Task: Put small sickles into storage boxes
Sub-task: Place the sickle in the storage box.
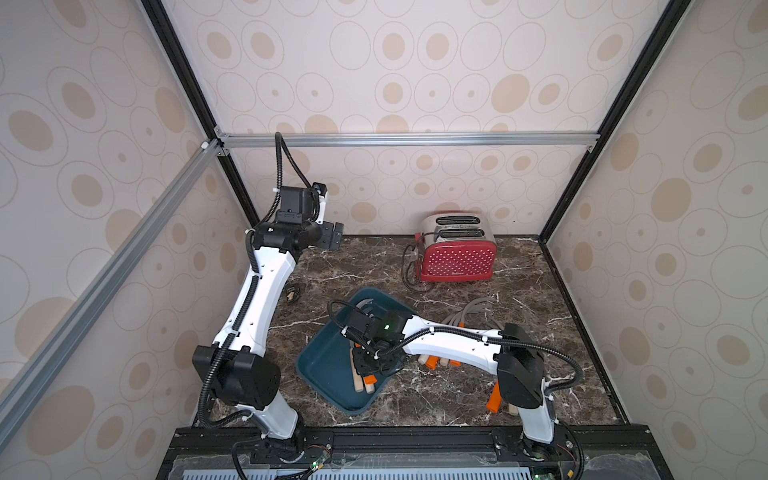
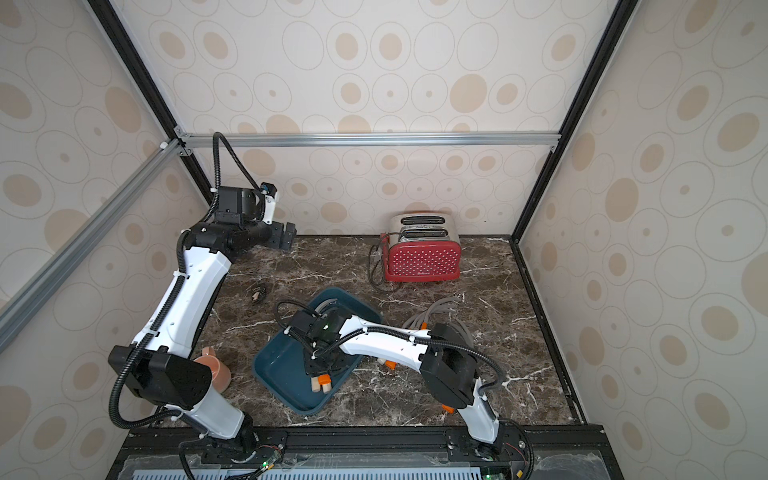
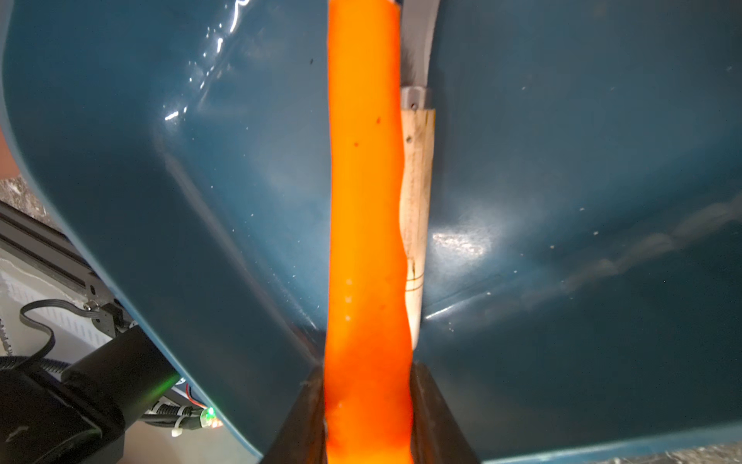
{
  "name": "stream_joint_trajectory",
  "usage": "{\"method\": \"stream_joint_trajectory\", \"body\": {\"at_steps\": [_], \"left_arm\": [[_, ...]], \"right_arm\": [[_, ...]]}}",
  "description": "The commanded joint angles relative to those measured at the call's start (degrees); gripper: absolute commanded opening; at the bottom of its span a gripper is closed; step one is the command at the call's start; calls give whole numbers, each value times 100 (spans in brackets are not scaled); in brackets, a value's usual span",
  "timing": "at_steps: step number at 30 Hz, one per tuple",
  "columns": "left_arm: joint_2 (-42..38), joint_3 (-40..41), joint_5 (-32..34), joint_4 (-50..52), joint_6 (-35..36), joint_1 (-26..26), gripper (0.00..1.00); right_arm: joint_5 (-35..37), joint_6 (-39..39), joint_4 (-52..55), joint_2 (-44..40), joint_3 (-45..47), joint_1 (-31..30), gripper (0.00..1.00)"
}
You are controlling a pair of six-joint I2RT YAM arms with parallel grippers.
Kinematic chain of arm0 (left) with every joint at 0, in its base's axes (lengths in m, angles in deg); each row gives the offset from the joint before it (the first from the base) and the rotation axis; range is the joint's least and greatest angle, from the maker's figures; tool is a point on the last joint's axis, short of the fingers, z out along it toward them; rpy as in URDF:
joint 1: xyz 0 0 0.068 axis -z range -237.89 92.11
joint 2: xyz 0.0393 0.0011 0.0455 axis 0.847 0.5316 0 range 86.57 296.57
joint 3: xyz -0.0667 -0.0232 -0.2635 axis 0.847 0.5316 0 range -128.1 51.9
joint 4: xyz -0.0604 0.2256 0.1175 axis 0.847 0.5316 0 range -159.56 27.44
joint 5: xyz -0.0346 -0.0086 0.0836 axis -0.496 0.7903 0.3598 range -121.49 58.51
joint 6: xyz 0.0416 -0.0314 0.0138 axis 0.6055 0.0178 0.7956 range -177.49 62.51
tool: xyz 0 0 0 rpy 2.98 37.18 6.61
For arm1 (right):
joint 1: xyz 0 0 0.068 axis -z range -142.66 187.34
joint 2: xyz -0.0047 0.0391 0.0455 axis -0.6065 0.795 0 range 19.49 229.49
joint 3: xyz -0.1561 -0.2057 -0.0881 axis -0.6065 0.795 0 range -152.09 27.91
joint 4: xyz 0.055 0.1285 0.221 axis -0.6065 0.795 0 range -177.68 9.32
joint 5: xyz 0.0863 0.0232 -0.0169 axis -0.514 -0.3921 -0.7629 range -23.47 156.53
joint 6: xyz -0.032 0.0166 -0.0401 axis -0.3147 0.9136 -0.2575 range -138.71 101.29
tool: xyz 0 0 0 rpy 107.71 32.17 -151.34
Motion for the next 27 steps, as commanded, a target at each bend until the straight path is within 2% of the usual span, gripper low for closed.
{"method": "stream_joint_trajectory", "body": {"at_steps": [1, 15, 22, 27], "left_arm": [[-169, 14, -34, -68, 82, 36, 99], [-352, 148, -221, -59, 257, 33, 99], [-426, 208, -344, -20, 330, 36, 99], [-495, 255, -313, 18, 398, 33, 99]], "right_arm": [[-24, 153, 133, 67, -126, -67, 0], [-331, 131, 277, 621, -720, -137, 0], [-476, 94, 280, 890, -891, -154, 4], [-545, 24, 326, 1063, -1062, -175, 10]]}}
